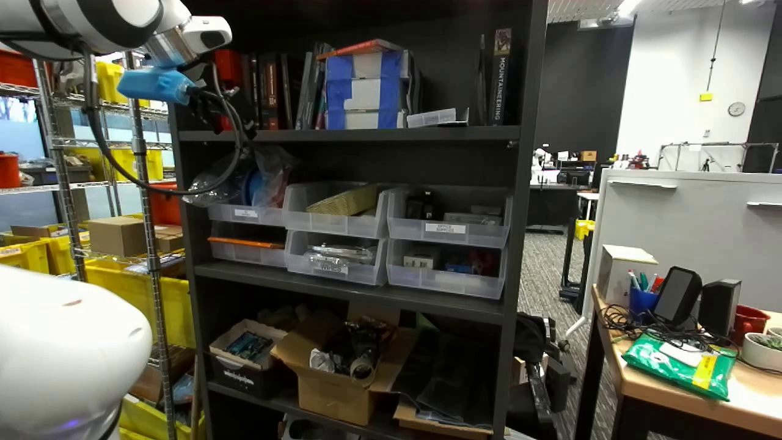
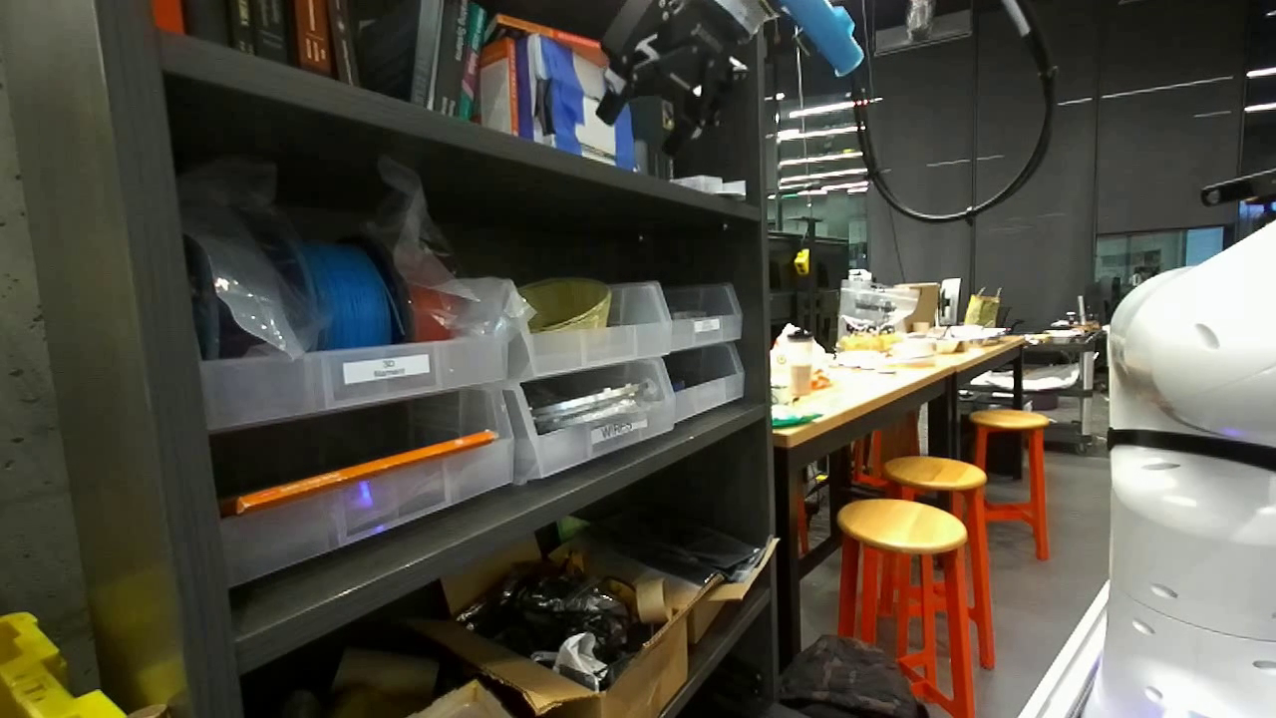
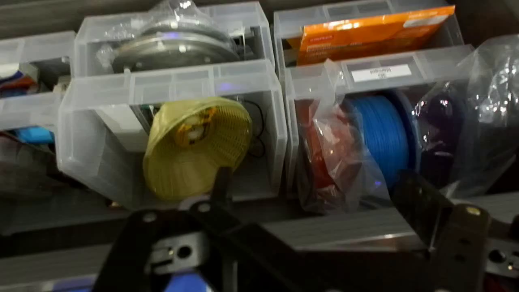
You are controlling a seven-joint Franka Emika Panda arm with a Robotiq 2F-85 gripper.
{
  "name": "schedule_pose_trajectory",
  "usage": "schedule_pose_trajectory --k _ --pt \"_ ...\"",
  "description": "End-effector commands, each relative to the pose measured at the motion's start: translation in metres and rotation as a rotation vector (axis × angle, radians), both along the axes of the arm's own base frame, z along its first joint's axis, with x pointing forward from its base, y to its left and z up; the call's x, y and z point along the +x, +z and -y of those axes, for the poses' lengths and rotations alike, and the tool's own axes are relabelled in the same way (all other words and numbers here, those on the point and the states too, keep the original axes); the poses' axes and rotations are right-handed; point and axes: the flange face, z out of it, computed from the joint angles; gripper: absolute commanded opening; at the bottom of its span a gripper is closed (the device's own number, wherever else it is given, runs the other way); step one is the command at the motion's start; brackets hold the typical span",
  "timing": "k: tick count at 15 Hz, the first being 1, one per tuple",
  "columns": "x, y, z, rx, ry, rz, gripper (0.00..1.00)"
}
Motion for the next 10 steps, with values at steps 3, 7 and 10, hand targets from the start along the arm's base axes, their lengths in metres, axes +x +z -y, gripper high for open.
schedule_pose_trajectory --k 3,7,10 --pt "-0.01 0.055 -0.008 -0.008 0.008 0.301 1.0" --pt "-0.013 0.059 -0.016 0.025 0.044 0.35 1.0" --pt "-0.013 0.058 -0.017 0.026 0.047 0.353 1.0"
